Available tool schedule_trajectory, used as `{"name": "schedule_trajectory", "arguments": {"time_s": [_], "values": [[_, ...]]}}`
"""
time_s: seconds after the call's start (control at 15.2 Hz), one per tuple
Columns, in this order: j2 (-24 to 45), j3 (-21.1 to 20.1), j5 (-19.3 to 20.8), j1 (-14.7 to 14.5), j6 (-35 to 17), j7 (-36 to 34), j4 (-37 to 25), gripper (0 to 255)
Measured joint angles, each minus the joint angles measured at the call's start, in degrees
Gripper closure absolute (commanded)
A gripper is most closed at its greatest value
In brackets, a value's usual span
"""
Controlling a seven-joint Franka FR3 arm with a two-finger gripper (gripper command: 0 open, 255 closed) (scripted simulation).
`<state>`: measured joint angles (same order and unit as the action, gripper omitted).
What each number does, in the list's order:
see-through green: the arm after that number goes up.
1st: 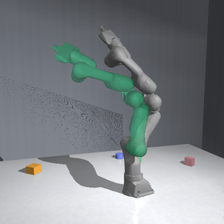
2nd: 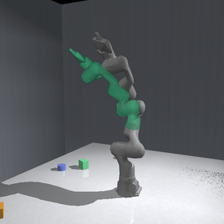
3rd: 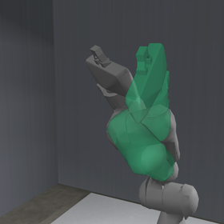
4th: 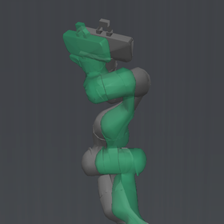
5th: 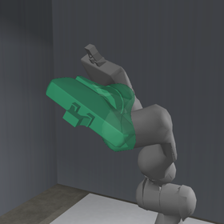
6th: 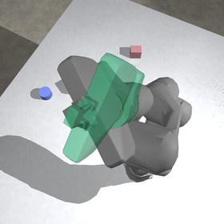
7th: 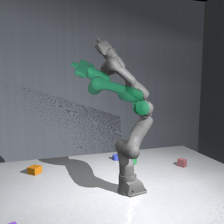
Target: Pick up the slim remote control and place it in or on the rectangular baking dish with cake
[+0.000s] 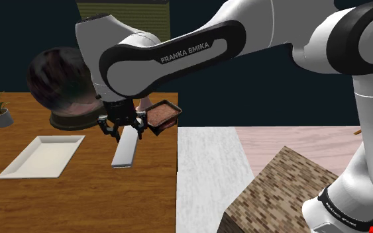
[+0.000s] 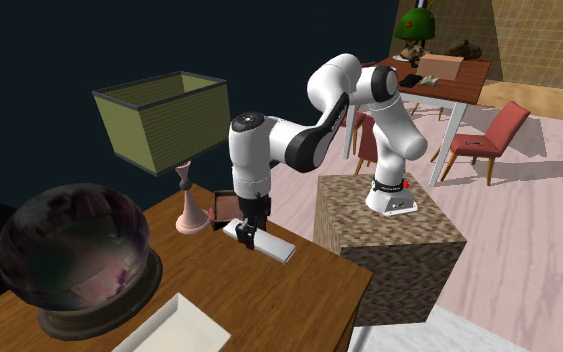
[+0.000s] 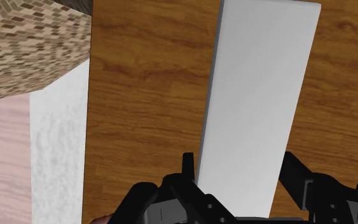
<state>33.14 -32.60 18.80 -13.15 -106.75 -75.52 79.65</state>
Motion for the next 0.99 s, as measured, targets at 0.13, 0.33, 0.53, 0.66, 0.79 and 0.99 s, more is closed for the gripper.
{"name": "schedule_trajectory", "arguments": {"time_s": [0.13,0.33,0.53,0.66,0.79,0.99], "values": [[-0.48,-0.16,-0.27,0.01,1.15,0.18,-0.72,255],[-0.56,-0.28,-0.46,-0.37,3.44,0.46,-3.02,255],[-1.07,-0.46,-0.78,-0.49,5.50,0.78,-4.69,255],[-1.00,-0.49,-0.83,-0.79,7.10,0.97,-6.43,255],[-1.26,-0.58,-0.98,-0.91,8.42,1.16,-7.54,255],[-1.04,-0.60,-0.97,-1.45,10.74,1.38,-10.17,255]]}}
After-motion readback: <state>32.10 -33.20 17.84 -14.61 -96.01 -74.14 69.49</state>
